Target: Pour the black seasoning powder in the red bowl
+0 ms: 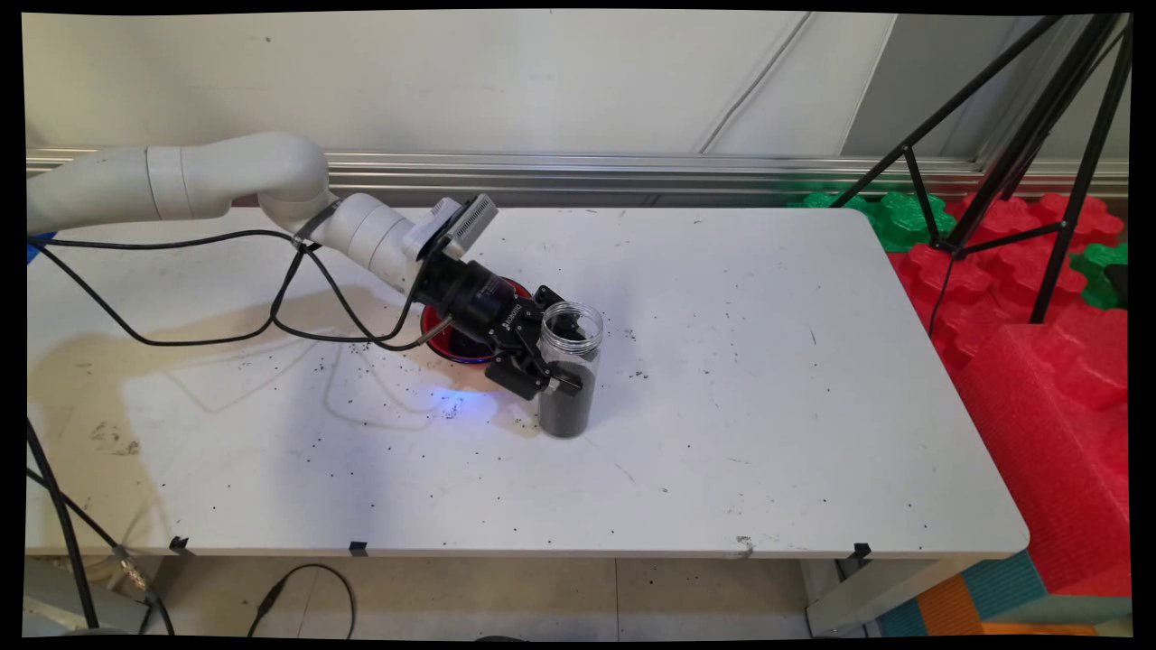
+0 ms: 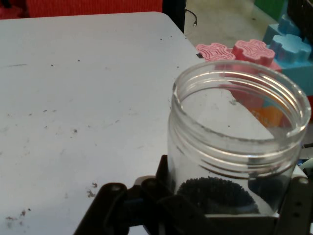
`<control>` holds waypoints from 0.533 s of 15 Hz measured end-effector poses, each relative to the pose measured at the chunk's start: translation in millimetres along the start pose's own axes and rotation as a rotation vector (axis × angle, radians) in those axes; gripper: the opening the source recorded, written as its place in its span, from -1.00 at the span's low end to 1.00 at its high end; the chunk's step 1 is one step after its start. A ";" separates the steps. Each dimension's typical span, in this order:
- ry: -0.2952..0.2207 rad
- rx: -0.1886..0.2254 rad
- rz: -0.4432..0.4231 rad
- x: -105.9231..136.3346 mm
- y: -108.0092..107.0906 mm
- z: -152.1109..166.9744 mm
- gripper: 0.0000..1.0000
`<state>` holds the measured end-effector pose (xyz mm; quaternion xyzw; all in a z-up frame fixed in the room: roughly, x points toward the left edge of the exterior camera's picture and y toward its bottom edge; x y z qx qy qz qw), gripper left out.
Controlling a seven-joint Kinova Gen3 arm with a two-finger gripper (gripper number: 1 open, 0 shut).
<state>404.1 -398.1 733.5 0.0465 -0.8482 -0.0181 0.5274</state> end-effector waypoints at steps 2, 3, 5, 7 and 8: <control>0.003 0.003 0.003 1.0 0.5 -0.2 -1.00; 0.006 0.007 0.005 2.5 0.8 -0.9 -1.00; 0.013 0.014 0.011 6.5 1.1 -2.8 -1.00; 0.023 0.025 0.019 11.8 1.5 -6.4 -1.00; 0.027 0.030 0.023 14.4 1.1 -8.0 -1.00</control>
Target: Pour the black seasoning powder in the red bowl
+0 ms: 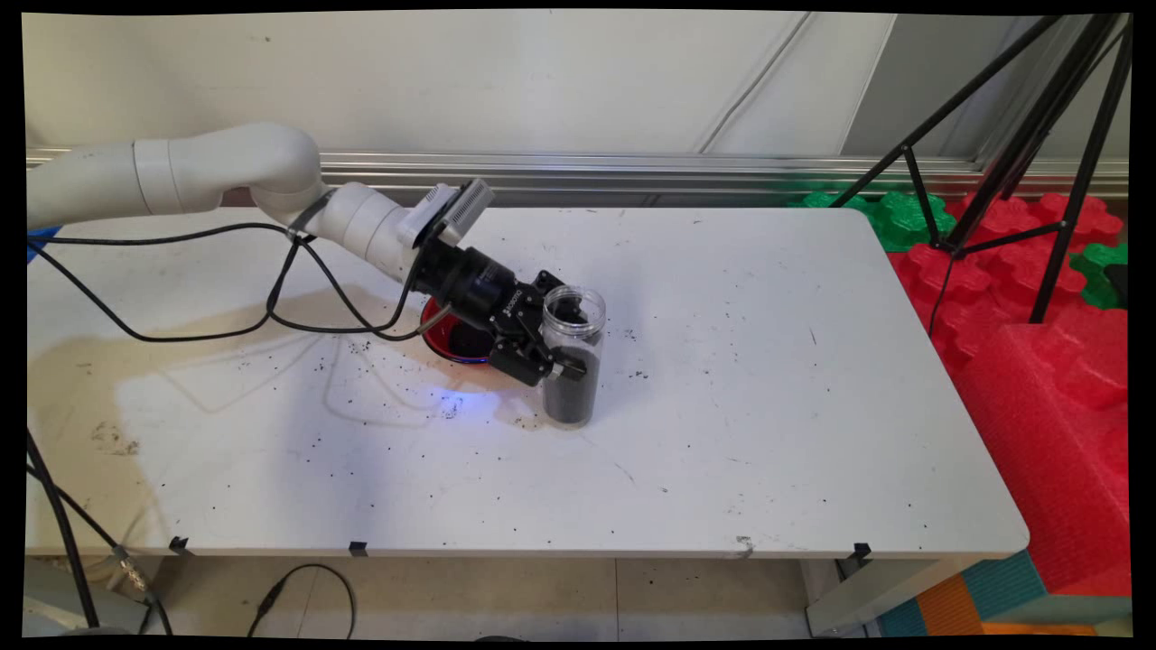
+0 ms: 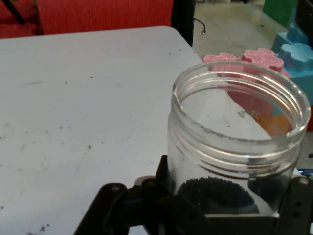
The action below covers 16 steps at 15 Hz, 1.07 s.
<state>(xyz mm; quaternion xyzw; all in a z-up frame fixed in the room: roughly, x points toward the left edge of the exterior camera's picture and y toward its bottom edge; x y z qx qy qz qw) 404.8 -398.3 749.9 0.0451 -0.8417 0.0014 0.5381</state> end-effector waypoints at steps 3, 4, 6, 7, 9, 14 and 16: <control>0.011 0.020 0.010 8.4 -2.0 -5.3 -1.00; 0.015 0.029 0.015 12.2 -3.5 -7.7 -1.00; 0.022 0.050 0.023 19.4 -7.1 -12.6 -1.00; 0.024 0.064 0.028 23.7 -10.0 -15.0 -1.00; 0.028 0.094 0.040 31.3 -15.9 -21.1 -1.00; 0.041 0.170 0.065 51.5 -31.9 -38.6 -1.00; 0.044 0.195 0.071 57.1 -37.0 -44.5 -1.00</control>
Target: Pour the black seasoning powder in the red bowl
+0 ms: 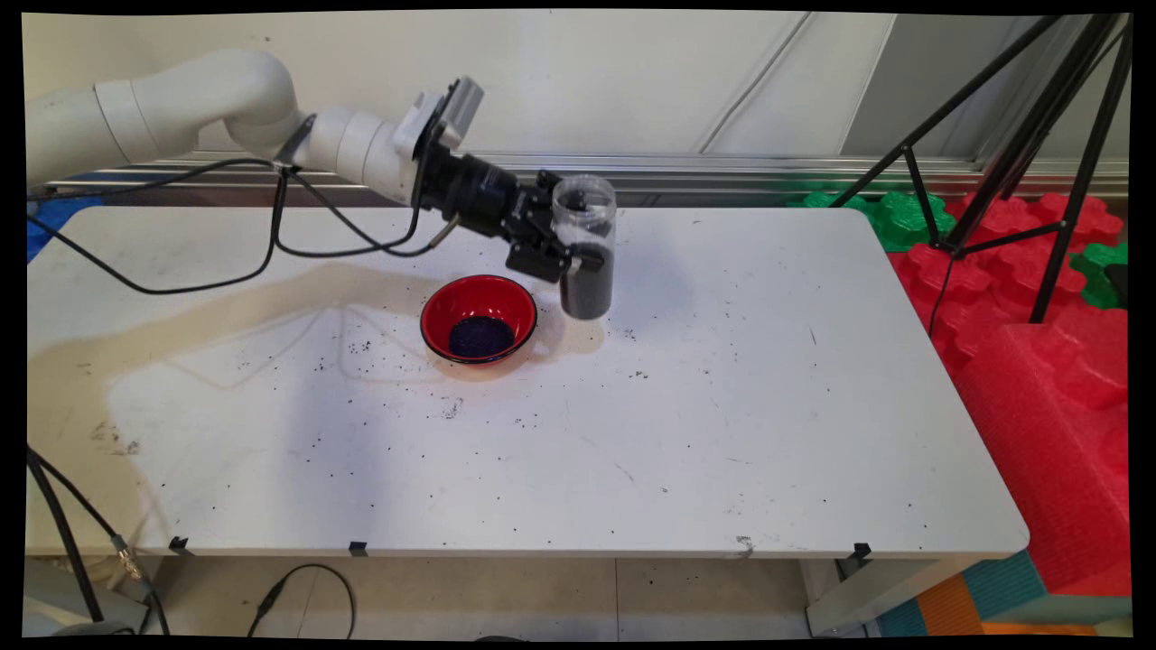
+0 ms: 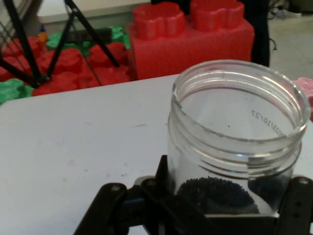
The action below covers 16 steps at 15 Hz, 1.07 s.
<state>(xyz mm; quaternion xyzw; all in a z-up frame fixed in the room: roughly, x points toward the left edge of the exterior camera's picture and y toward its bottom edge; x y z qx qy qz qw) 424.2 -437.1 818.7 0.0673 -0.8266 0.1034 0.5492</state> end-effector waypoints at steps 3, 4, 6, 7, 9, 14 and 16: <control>0.001 0.036 0.010 6.7 -9.5 -6.7 -1.00; 0.000 0.052 0.014 9.1 -13.6 -9.7 -1.00; -0.001 0.088 0.022 14.2 -23.2 -16.9 -1.00; -0.003 0.103 0.026 15.9 -27.1 -20.0 -1.00; -0.008 0.128 0.033 18.1 -33.7 -25.1 -1.00; -0.042 0.211 0.067 18.5 -54.7 -42.2 -1.00; -0.053 0.229 0.076 16.8 -59.3 -46.5 -1.00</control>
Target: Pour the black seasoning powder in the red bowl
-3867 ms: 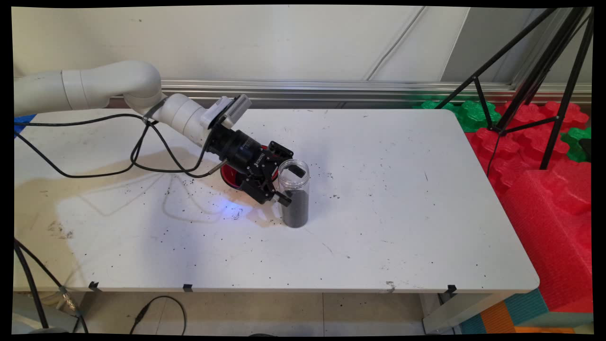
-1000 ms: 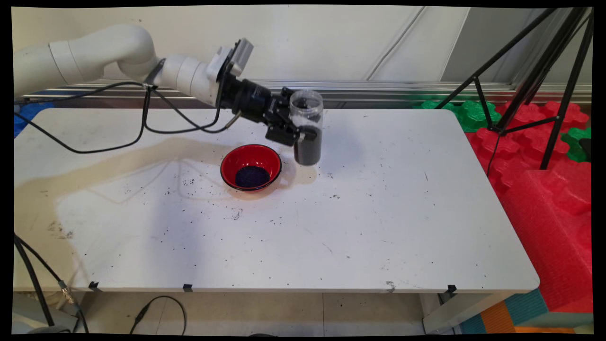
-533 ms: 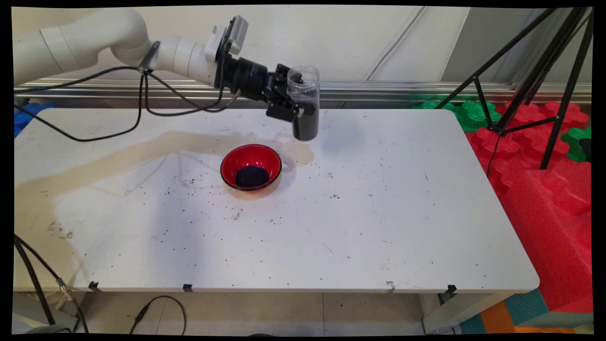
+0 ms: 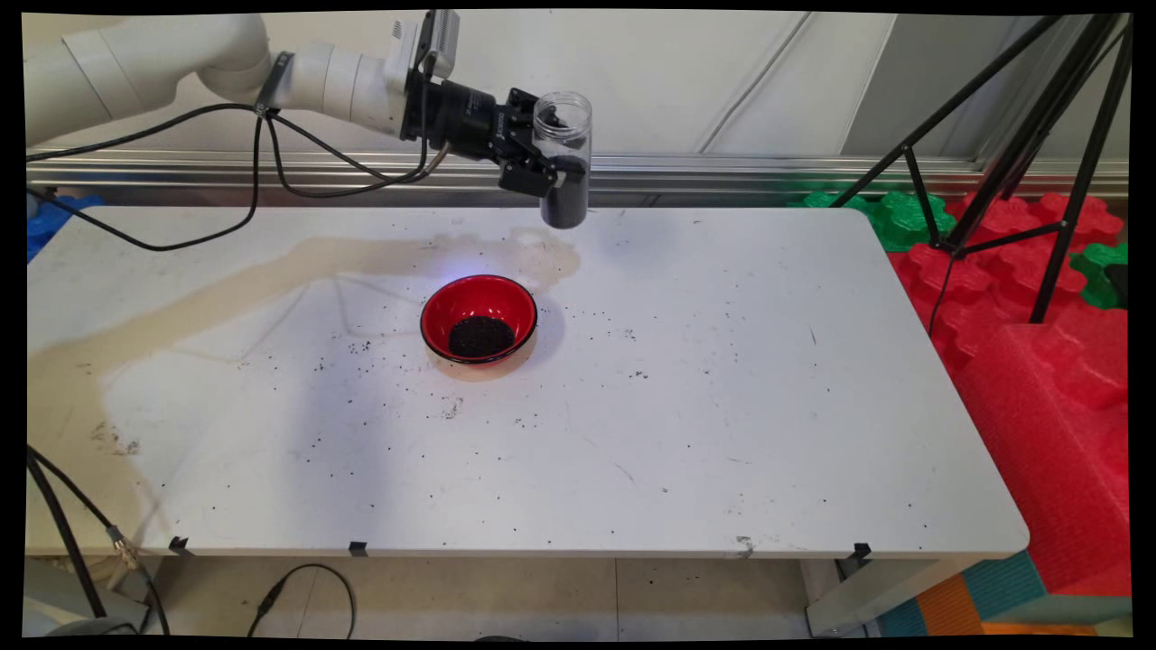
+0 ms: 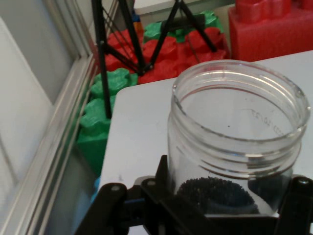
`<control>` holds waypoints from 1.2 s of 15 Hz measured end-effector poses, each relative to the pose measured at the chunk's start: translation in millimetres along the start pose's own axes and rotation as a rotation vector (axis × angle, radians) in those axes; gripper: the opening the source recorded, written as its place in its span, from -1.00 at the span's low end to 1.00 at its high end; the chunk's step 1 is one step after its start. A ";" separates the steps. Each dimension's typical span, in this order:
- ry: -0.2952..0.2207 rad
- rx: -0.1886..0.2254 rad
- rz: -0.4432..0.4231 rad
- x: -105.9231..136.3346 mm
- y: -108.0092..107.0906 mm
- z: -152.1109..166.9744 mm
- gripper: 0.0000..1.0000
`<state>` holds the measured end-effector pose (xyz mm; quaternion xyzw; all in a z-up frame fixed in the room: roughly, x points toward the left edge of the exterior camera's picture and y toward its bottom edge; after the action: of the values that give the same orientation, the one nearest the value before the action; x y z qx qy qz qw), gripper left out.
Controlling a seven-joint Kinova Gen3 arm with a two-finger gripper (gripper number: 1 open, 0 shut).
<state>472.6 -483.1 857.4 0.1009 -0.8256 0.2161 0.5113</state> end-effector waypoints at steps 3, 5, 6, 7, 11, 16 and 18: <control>-0.022 0.032 0.021 -7.1 -8.6 -6.2 -1.00; -0.034 0.044 0.038 -12.0 -11.7 -8.8 -1.00; -0.041 0.050 0.051 -15.0 -13.2 -10.3 -1.00; -0.046 0.055 0.060 -17.2 -14.1 -11.2 -1.00; -0.074 0.090 0.127 -31.7 -17.6 -16.4 -1.00; -0.121 0.110 0.246 -53.3 -13.4 -22.3 -1.00; -0.143 0.111 0.302 -61.5 -10.2 -25.0 -1.00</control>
<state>524.7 -484.0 815.0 0.0189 -0.8524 0.3279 0.4068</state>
